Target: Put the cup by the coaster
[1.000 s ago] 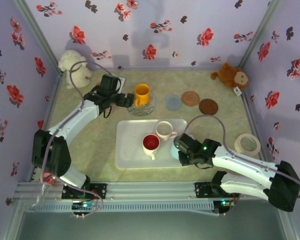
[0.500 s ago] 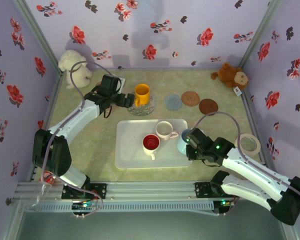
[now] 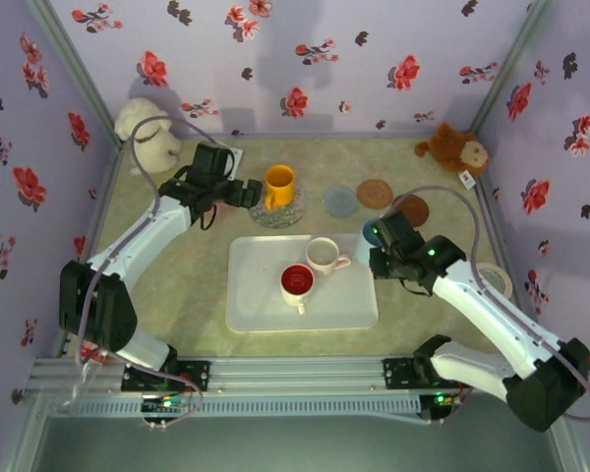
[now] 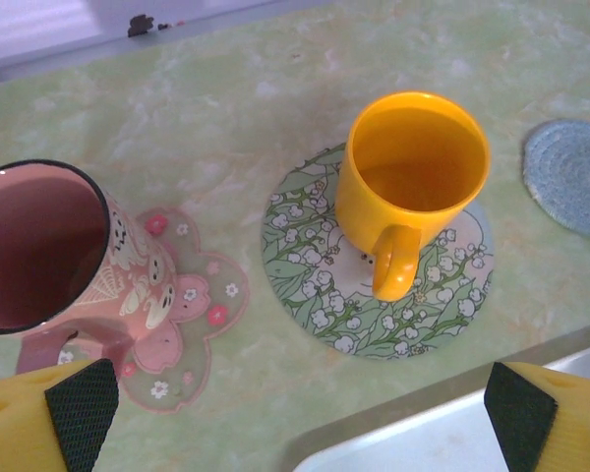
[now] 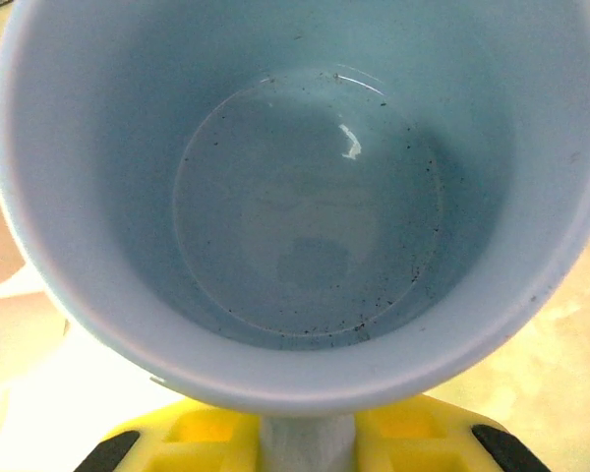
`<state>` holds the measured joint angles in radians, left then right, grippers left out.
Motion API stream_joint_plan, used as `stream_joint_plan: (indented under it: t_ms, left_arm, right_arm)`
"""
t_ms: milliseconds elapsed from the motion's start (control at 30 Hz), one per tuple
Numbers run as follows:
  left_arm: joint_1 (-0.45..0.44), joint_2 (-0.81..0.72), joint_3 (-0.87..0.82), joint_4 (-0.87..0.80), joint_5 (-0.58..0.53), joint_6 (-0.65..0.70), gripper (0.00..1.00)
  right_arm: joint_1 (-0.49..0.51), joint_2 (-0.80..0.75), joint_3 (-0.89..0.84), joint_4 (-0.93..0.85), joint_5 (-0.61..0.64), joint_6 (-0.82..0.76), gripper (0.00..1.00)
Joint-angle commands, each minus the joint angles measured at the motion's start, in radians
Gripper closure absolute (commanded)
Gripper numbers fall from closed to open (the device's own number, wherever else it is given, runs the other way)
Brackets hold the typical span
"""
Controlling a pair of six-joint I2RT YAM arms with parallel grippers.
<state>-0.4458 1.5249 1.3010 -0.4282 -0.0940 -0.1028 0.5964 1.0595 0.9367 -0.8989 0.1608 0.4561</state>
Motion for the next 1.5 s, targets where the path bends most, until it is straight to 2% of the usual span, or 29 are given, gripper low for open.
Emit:
stream_joint_plan:
  t_ms: [0, 233, 500, 667, 967, 1167, 1467]
  left_arm:
    - [0.013, -0.044, 0.029, -0.023, -0.003, 0.008, 0.01]
    - [0.023, -0.074, 0.002, -0.020, -0.003, 0.036, 0.01]
    - [0.047, -0.124, -0.066, 0.020, 0.026, 0.057, 0.01]
    - [0.064, -0.144, -0.093, 0.027, 0.033, 0.063, 0.01]
    - [0.077, -0.128, -0.108, 0.042, 0.054, 0.048, 0.01]
    - [0.080, -0.119, -0.100, 0.031, 0.053, 0.059, 0.01]
    - [0.084, -0.105, -0.088, 0.028, 0.053, 0.060, 0.01]
  right_arm:
    - [-0.025, 0.036, 0.076, 0.096, 0.019, -0.096, 1.00]
    - [-0.085, 0.217, 0.180, 0.191, 0.049, -0.228, 1.00]
    - [-0.105, 0.420, 0.277, 0.388, 0.067, -0.333, 1.00]
    - [-0.116, 0.563, 0.336, 0.480, 0.062, -0.365, 1.00]
    - [-0.140, 0.777, 0.483, 0.541, 0.078, -0.392, 1.00]
    - [-0.147, 0.854, 0.537, 0.551, 0.073, -0.378, 1.00]
    - [-0.147, 0.864, 0.519, 0.540, 0.084, -0.352, 1.00]
